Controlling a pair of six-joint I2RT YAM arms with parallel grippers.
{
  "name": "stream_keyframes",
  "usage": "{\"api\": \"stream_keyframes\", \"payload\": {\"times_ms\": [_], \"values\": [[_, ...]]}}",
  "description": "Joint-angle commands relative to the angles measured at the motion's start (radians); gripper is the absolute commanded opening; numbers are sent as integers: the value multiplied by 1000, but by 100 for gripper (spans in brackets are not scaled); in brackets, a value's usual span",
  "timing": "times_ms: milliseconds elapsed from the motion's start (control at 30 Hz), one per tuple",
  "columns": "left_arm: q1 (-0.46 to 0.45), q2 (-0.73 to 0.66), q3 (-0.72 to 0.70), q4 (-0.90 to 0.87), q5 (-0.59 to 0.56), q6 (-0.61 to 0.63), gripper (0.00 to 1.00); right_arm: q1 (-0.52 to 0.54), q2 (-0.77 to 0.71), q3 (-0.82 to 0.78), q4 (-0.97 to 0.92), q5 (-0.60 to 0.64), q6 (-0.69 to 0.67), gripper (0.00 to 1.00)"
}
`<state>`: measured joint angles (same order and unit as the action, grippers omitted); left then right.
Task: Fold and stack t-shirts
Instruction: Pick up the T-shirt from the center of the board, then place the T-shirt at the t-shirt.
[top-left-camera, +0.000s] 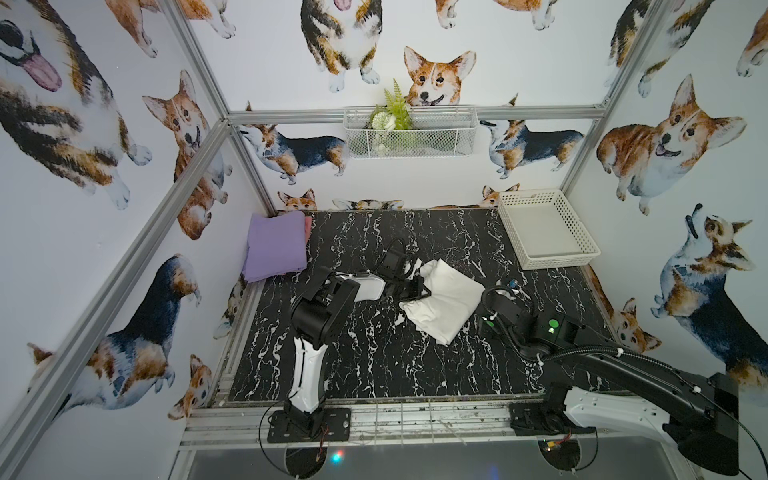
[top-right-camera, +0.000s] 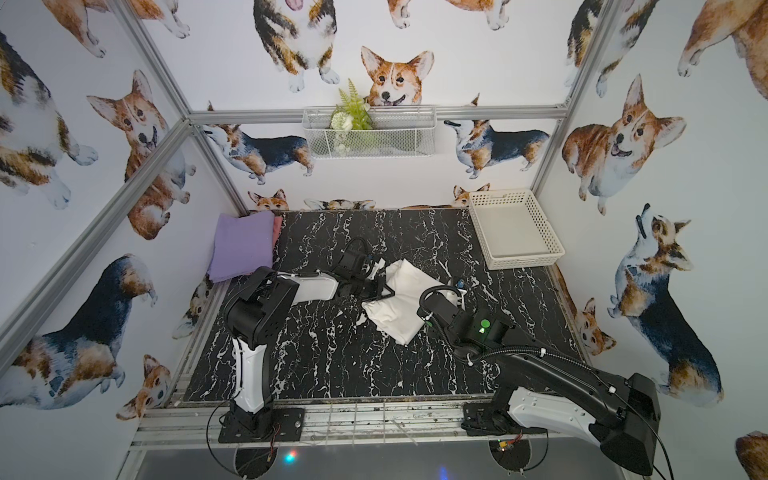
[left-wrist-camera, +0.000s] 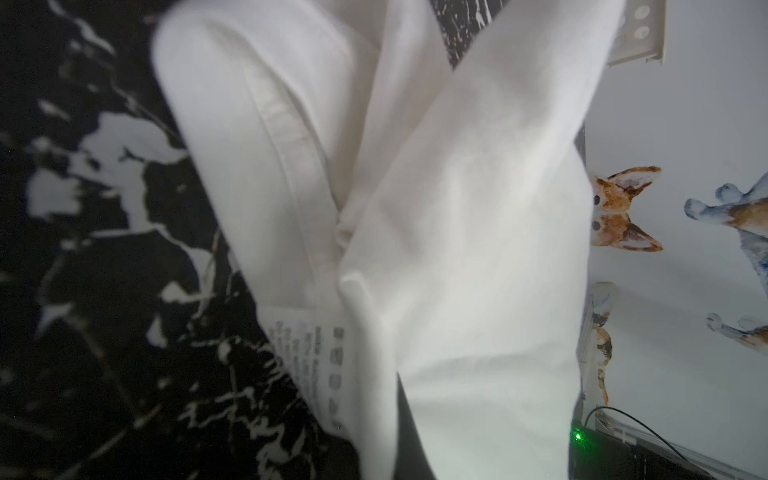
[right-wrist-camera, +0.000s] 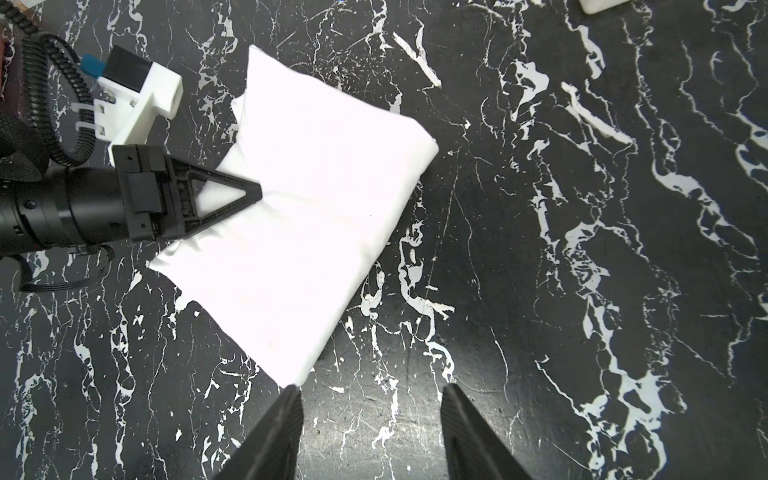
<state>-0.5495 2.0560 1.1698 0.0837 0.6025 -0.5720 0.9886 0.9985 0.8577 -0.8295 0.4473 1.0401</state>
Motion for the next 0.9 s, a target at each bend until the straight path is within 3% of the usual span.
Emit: {"api": "stream_keyframes", "payload": {"times_ms": [0, 233, 467, 633, 867], "values": [[29, -14, 78, -173, -157, 71, 0, 2, -14, -5, -40, 31, 41, 57], [170, -39, 334, -643, -610, 264, 0, 2, -43, -42, -39, 34, 61, 57], [304, 66, 600, -901, -957, 423, 0, 2, -21, -43, -18, 28, 57, 57], [413, 76, 666, -918, -1039, 429, 0, 2, -4, -48, -5, 9, 56, 57], [433, 63, 758, -851, -1165, 520, 0, 2, 32, -64, 17, -24, 56, 57]]}}
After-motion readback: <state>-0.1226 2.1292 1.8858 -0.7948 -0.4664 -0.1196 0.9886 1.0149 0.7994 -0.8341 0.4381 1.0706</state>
